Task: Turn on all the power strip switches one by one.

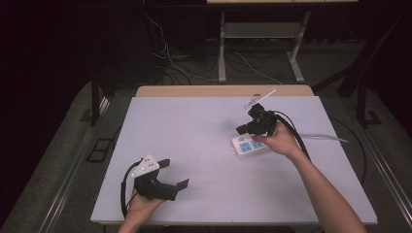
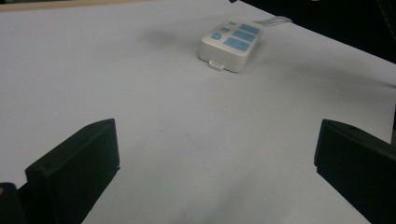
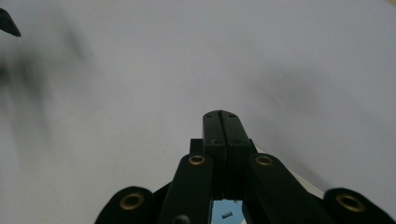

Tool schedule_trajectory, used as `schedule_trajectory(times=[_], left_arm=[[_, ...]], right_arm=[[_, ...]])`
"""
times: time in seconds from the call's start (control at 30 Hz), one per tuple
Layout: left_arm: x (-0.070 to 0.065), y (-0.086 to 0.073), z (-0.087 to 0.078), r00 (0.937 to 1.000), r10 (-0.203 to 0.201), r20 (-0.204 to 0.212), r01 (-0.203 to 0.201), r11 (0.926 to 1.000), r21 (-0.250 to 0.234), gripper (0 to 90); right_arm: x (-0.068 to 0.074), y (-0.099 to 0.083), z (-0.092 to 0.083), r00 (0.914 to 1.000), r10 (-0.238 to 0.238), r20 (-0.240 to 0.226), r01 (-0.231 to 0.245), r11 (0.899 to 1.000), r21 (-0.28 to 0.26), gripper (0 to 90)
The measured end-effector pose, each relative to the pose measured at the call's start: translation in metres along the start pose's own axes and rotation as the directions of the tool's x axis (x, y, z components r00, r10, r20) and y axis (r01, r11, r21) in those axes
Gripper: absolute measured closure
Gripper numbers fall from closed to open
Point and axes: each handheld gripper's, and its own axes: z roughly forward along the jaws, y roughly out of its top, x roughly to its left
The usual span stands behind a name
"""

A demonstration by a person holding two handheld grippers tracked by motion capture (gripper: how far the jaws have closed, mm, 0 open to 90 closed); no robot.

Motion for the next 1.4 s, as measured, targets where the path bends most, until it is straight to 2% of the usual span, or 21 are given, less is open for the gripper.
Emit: schedule_trajectory(times=[0.37,0.83,1.03,1.17,1.27,1.4], left_arm=[[0.001,0.0,-0.001,1.0,0.001,-0.003,-0.001,1.0,-0.001,0.0],[0.001,0.0,-0.001,1.0,0.001,-0.003,-0.001,1.0,-0.001,0.0],[0.001,0.0,-0.002,1.0,0.003,-0.003,-0.003,1.0,0.0,0.0],[0.001,0.0,-0.002,1.0,0.003,-0.003,-0.003,1.0,-0.002,0.0],[0.001,0.0,-0.002,1.0,0.003,-0.003,-0.003,1.0,0.001,0.0],[0.0,0.0,-0.001,1.0,0.006,-0.002,-0.006,1.0,0.0,0.0]], right_arm=[[-0.005,-0.007,0.014,0.9999,0.017,0.003,-0.017,0.999,0.035,90.0],[-0.024,-0.022,0.028,0.9966,0.078,0.028,-0.079,0.995,0.061,90.0],[-0.025,-0.022,0.034,0.9962,0.08,0.035,-0.082,0.994,0.07,90.0],[-0.028,-0.023,0.035,0.9951,0.096,0.024,-0.097,0.994,0.05,90.0],[-0.027,-0.025,0.035,0.9955,0.093,0.014,-0.094,0.994,0.051,90.0],[-0.025,-0.024,0.036,0.9969,0.075,0.024,-0.076,0.996,0.055,90.0]])
